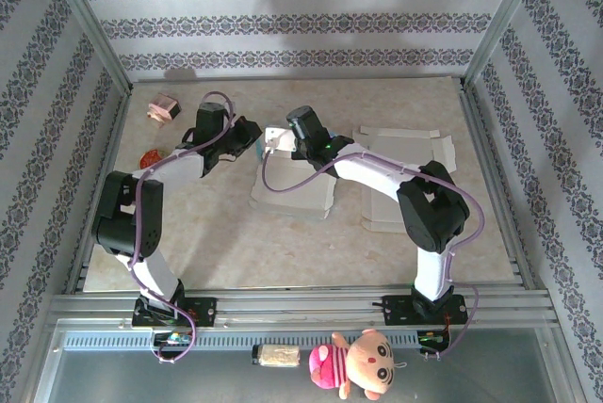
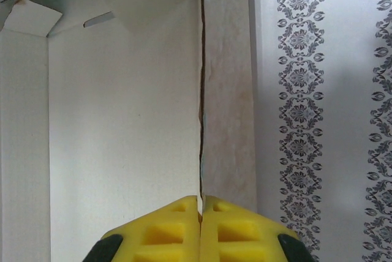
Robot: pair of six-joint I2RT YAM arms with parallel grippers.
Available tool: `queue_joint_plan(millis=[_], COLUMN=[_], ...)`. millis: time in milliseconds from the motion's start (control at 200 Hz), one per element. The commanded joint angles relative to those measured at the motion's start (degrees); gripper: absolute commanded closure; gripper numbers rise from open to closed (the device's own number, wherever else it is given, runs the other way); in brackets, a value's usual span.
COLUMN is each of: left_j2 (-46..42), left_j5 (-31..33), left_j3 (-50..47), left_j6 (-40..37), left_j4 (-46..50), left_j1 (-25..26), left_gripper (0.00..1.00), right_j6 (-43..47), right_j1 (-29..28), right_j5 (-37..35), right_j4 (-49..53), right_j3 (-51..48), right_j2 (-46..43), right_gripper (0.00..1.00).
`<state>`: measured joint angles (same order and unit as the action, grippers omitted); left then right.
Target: Fold the paper box
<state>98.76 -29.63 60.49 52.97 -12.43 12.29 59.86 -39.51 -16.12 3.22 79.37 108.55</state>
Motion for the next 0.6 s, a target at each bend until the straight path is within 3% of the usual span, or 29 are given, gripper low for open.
queue_joint_plan(millis=[0,140,360,530,595], left_j2=[-0.2,0.1,0.8,-9.5,-12.2], left_j5=[-1.8,0.6,-0.6,16.6,19.7], left_j3=[-0.1,2.8,3.1,-2.7,-5.7], left_j6=[-2.2,-6.6,-7.7,-20.1,-23.8], left_j4=[0.4,7.1,5.2,11.4,10.8], left_j1=[1.1,1.7,1.9,2.7,3.8], left_gripper=[0.93,0.93,0.91,0.89,0.88], right_j6=[-1.3,-2.1,-3.8,-4.5,-4.9], right_j1=[-0.1,0.2,0.6,1.4,1.6], right_j5=[0.1,0.4,1.2,1.6,1.9], right_j4=[0.8,0.9,1.5,2.3,2.2], right_j3=[1.6,1.8,2.1,1.4,1.3], right_j2=[1.6,1.8,1.7,0.7,0.4], right_gripper=[1.0,1.0,1.0,1.0,1.0])
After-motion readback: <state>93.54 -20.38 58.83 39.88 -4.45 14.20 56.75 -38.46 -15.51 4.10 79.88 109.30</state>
